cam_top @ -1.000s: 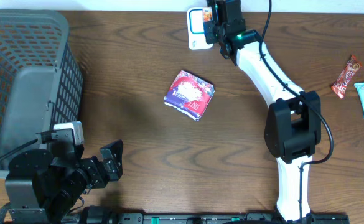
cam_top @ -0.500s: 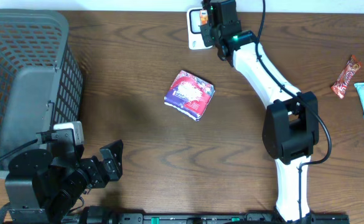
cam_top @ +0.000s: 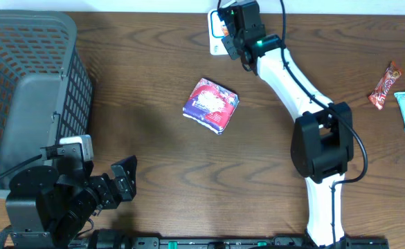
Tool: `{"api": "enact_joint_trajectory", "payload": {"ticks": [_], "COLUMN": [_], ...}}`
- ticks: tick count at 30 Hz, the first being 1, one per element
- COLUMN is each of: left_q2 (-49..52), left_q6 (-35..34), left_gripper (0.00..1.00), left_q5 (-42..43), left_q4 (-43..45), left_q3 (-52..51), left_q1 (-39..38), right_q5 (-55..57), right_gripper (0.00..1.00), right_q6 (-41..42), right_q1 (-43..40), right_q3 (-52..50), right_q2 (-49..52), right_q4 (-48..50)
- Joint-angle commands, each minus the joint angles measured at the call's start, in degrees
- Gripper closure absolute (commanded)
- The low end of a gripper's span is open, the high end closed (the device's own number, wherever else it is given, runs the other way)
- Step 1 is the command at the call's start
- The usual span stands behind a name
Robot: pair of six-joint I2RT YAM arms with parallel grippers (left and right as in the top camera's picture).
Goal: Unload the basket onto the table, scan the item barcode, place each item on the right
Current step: 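Hold the orange pack against the scanner window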
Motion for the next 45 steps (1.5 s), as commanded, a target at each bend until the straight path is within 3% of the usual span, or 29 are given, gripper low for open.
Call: {"api": "enact_joint_trajectory", "payload": {"ticks": [1,11,23,27,40,45], "left_q2": [0.0,0.0,0.0,0.0,0.0,0.0], "left_q6": [0.1,0.1,0.1,0.1,0.1,0.1], "left_gripper": [0.02,0.02,0.02,0.02,0.02,0.02], "left_q5": [0.8,0.8,0.8,0.8,0.8,0.8], "left_q4": [0.0,0.0,0.0,0.0,0.0,0.0], "left_q3": [0.8,0.8,0.8,0.8,0.8,0.8], "left_q1": [0.2,0.2,0.2,0.2,0.2,0.2], "right_q5": [9.2,9.6,-4.5,-4.7,-3.8,4.5], "right_gripper": [0.99,0.99,0.99,0.99,0.99,0.99], "right_q6": [-3.7,-3.7,15.6,16.7,0.0,-9.3], "right_q1": [1.6,2.9,0.2,-0.9,-1.4,-0.1], "right_q3": [0.4,0.4,0.4,0.4,0.4,0.3], "right_q2": [-0.2,-0.2,-4.2,-5.9,-5.5,-3.8], "right_q4": [0.7,0.3,-1.4,-1.3,-2.2,-1.3]}}
